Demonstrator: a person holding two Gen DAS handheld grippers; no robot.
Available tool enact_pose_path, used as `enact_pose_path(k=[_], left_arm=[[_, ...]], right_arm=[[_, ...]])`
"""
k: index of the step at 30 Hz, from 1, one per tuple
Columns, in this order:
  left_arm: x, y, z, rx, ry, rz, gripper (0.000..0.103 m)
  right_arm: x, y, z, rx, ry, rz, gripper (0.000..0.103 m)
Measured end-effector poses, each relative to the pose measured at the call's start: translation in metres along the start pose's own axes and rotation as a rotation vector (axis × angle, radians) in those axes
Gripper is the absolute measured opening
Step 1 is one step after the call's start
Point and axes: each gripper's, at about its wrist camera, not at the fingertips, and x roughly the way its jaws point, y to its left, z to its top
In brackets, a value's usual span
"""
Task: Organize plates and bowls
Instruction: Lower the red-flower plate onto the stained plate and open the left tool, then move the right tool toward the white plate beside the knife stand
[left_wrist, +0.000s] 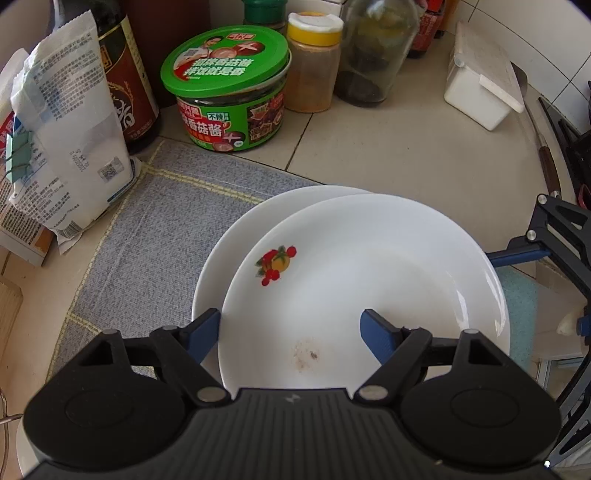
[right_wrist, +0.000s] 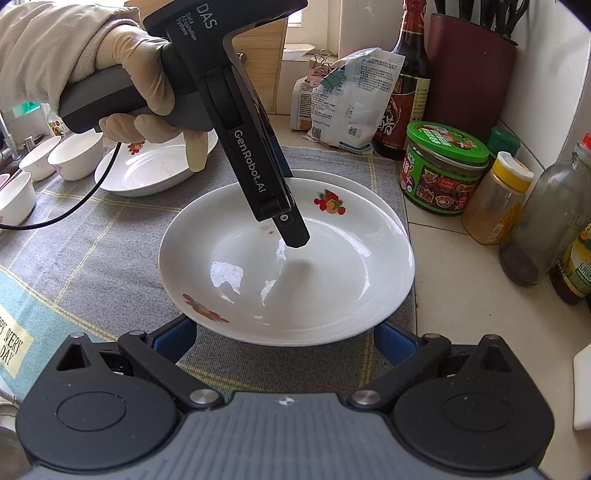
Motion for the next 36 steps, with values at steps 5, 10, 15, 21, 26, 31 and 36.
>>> enact_pose_path(k=[5, 10, 15, 21, 26, 31, 36], left_arm=[[-0.002, 0.001, 0.000, -0.005, -0.005, 0.010, 0.081], [-0.006, 0.004, -0.002, -0.014, -0.017, 0.024, 0.082], [-0.012, 0.006, -0.004, -0.027, -0.034, 0.049, 0.083], [-0.029, 0.003, -0.011, -0.051, -0.097, 0.021, 0.086], [-0.048, -0.011, -0.022, -0.052, -0.168, 0.053, 0.086], [-0.075, -0.034, -0.046, -0.053, -0.260, 0.136, 0.090], [-0.098, -0.053, -0.081, -0.129, -0.332, 0.228, 0.091]], right_arm=[[0.000, -0.001, 0.000, -0.001, 0.006, -0.007, 0.103], [-0.002, -0.002, 0.000, -0.002, -0.006, -0.011, 0.103], [-0.007, 0.000, 0.004, -0.011, -0.027, -0.004, 0.103], [-0.007, 0.005, 0.003, -0.032, -0.025, -0.017, 0.103], [-0.011, 0.007, 0.003, -0.035, -0.036, -0.034, 0.103], [-0.017, 0.007, 0.003, -0.022, -0.068, -0.047, 0.103], [-0.019, 0.007, 0.003, -0.022, -0.082, -0.069, 0.103]])
